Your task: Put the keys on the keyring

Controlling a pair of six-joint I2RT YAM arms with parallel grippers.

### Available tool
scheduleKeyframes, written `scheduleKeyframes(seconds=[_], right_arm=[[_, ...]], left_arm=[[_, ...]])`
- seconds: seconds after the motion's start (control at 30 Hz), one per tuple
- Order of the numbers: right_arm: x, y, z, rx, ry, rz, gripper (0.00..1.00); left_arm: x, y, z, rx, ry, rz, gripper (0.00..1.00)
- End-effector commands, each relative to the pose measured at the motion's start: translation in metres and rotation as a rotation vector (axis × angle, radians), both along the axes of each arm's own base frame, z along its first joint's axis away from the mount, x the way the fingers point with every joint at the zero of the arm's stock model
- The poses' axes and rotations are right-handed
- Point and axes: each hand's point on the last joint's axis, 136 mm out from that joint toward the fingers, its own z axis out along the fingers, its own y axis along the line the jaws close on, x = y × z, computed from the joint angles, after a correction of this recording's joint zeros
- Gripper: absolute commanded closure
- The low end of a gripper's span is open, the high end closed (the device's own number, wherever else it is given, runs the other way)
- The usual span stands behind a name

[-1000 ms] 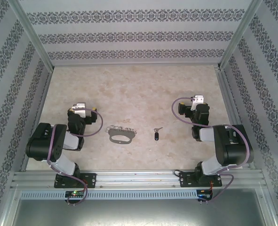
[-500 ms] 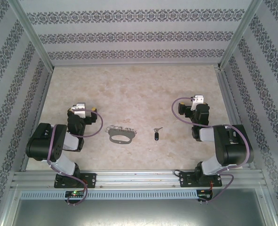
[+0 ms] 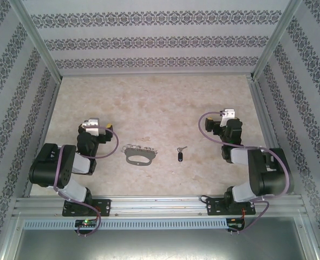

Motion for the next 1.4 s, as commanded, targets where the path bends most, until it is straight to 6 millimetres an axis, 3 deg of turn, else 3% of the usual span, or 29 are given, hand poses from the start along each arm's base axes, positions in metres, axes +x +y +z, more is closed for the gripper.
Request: scheduleKeyframes(seconds=[0.0,0.27,0.43,0.6,0.7,1.03,1.2,1.37], right_arm=[[0.005,-0.004,0.025,0.013,-0.015,-0.011,0.02],[0.005,-0.021,0.061,0.096,0.018,-0.132,0.02],[0.005,-0.015,0.076,0.347,0.019,-0.145,0.02],[0.004,0.022,0.083,0.506,0.052,0.042,0.02],[-0.002,0.046,0.077,0.571,0.088,0.142,0.02],[-0.050,0.132,0.045,0.454,0.277,0.340,0.13],[-0.076,0.154,0.036,0.416,0.323,0.383,0.17],[-0.090,0.156,0.031,0.396,0.328,0.363,0.18]], left_arm=[[-0.006,0.011,0.023,-0.012,-0.078,0.059,0.00],[-0.008,0.013,0.054,-0.013,-0.079,0.070,0.00],[-0.006,0.005,0.085,-0.085,-0.155,0.039,0.00],[-0.004,-0.021,0.106,-0.174,-0.194,-0.054,0.00],[-0.004,-0.048,0.110,-0.201,-0.181,-0.134,0.01],[-0.008,-0.131,0.115,-0.247,-0.107,-0.347,0.08],[-0.023,-0.153,0.104,-0.291,0.009,-0.365,0.14],[-0.049,-0.166,0.084,-0.336,0.111,-0.370,0.18]])
